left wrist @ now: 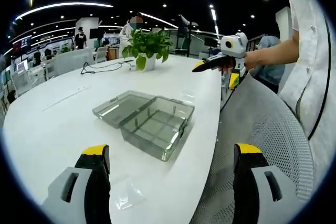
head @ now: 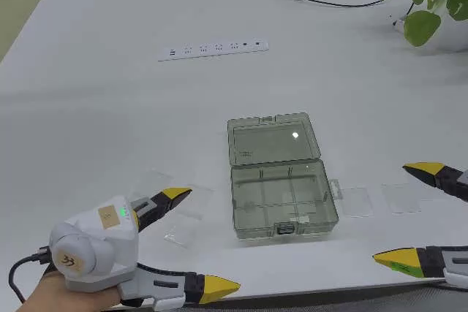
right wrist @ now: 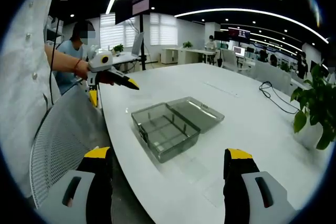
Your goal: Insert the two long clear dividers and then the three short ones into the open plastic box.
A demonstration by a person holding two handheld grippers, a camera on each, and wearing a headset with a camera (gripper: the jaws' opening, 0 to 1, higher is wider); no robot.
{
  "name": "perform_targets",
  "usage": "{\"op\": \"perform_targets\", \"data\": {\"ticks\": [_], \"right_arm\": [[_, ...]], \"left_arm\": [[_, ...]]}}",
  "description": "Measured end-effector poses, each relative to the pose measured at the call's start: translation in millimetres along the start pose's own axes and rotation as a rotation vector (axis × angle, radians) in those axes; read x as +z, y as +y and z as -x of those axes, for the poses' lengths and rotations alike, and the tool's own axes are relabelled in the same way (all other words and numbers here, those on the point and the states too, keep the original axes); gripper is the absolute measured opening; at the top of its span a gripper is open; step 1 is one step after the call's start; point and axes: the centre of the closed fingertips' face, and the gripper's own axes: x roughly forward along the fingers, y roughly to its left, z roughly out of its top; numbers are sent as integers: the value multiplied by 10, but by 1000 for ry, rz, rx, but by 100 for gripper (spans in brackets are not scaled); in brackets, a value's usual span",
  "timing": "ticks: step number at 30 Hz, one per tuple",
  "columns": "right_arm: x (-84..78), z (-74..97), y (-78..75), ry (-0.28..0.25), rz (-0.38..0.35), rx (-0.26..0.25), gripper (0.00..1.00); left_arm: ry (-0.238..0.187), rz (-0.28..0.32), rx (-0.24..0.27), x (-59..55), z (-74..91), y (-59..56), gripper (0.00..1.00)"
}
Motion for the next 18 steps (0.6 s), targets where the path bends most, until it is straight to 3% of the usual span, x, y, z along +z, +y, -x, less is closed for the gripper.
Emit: {"op": "perform_targets", "data": {"ticks": [18], "right_arm": [[14,-6,9,4,8,7,88]], "left_arm": [[1,-3,-1,7,17,0,100]]}}
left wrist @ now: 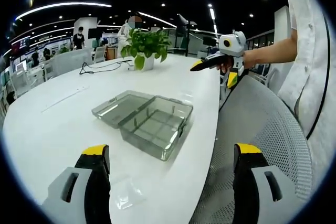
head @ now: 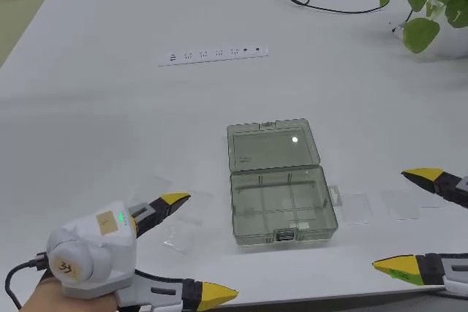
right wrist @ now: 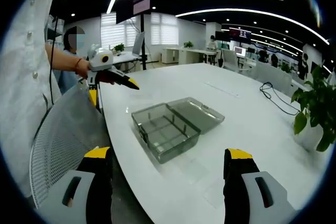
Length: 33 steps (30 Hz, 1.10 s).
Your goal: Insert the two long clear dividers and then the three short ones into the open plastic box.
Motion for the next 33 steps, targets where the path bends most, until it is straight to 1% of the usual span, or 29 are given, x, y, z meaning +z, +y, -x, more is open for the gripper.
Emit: {"op": "perform_targets", "data": {"ticks": [16,33], "right_arm": [[8,-27,10,1,6,7,88],[-6,-61,-26,1,-1,10,88]], "left_arm": [[2,5,-4,-11,-5,-5,100],[6,17,-4,-22,-23,12,100]]}}
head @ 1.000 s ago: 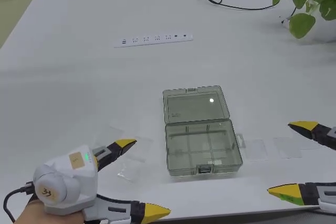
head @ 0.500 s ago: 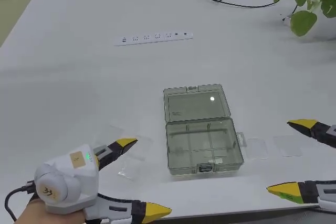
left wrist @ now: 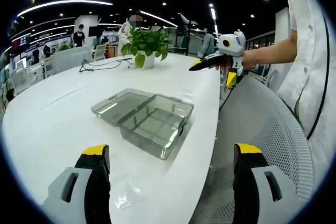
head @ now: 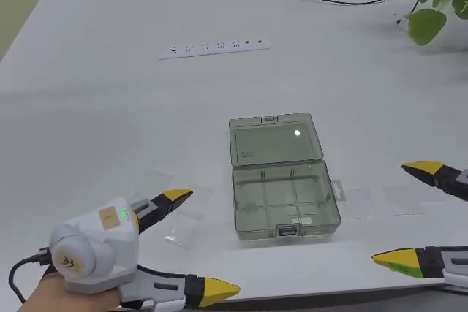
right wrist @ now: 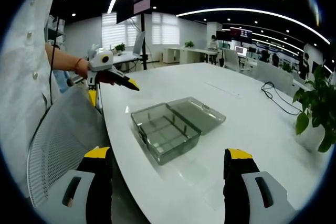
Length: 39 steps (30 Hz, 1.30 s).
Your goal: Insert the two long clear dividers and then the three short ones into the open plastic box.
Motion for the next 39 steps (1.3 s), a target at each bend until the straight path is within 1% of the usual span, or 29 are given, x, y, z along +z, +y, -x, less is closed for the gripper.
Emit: {"op": "perform_targets", "data": {"ticks": [15,20,22,24,25,26,27,30,33,34,36,39], "right_arm": [[0,-29,-24,-5,-8,3,88],[-5,-39,-33,-5,-10,3,88],[-8,-42,-33,-5,-12,3,88],[-9,-44,-33,-7,-15,2,87],[-11,-44,-33,-8,-16,1,87],[-13,-43,-33,-7,-16,1,87],[-14,-43,-31,-7,-18,1,87],[-8,-42,-33,-11,-19,-1,87],[0,-46,-38,-14,-23,-3,87],[2,-48,-37,-14,-23,-3,87],[2,-53,-34,-14,-24,-2,87],[8,-58,-34,-18,-28,-3,87]], "left_arm": [[4,5,2,0,-5,30,100],[5,11,6,-7,6,60,100],[7,15,13,-14,29,95,100],[8,23,34,-23,65,168,100],[14,33,54,-36,93,230,100],[18,39,66,-38,113,266,100],[16,38,72,-35,135,295,100],[18,52,107,-50,209,434,100],[30,66,152,-78,301,601,99],[34,74,163,-89,323,641,99],[59,97,203,-136,383,752,99],[65,117,233,-158,445,856,98]]}}
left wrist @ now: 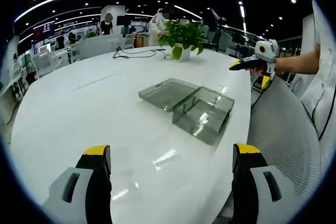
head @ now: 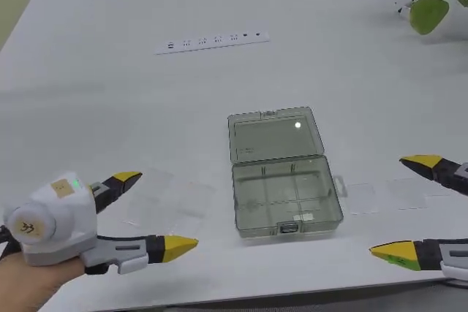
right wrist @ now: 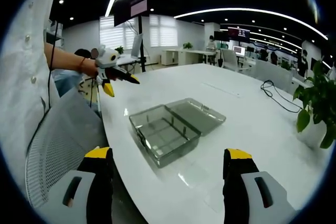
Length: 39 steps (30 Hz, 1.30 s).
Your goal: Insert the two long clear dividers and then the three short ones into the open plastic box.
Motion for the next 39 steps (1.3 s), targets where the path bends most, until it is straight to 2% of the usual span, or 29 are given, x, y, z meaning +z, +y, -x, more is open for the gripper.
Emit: {"op": "perform_targets", "data": {"ticks": [4,5,7,8,11,12,14,17,18,19,20,22,26,30,36,39], "right_arm": [[6,-4,0,-2,-2,-1,87],[9,-6,0,-3,-3,-1,87],[14,-9,0,-6,-4,-1,87],[16,-11,0,-7,-5,-1,87],[17,-19,3,-7,-7,-1,86],[20,-22,4,-8,-9,-1,86],[23,-25,4,-10,-11,-1,86],[24,-30,4,-10,-15,-1,86],[27,-32,2,-12,-15,-1,86],[25,-34,0,-11,-17,-1,86],[23,-35,-2,-11,-17,-1,86],[28,-38,-5,-14,-20,0,86],[33,-43,-7,-17,-23,0,86],[30,-52,-9,-19,-26,0,86],[21,-57,-12,-20,-31,-1,86],[13,-56,-15,-20,-35,-2,85]], "left_arm": [[30,52,45,-49,46,168,88],[70,86,65,-116,65,217,85],[99,123,76,-167,74,257,84],[78,99,79,-134,59,295,84],[108,104,105,-168,57,375,83],[137,122,123,-214,61,412,81],[141,115,133,-216,52,450,75],[181,131,154,-280,35,513,71],[236,134,181,-371,55,560,68],[259,137,187,-407,53,576,66],[249,143,182,-401,25,580,65],[285,171,205,-471,25,623,64],[319,171,220,-533,-6,673,59],[381,171,237,-632,-25,712,55],[439,181,242,-725,-57,722,45],[469,180,244,-776,-67,721,46]]}}
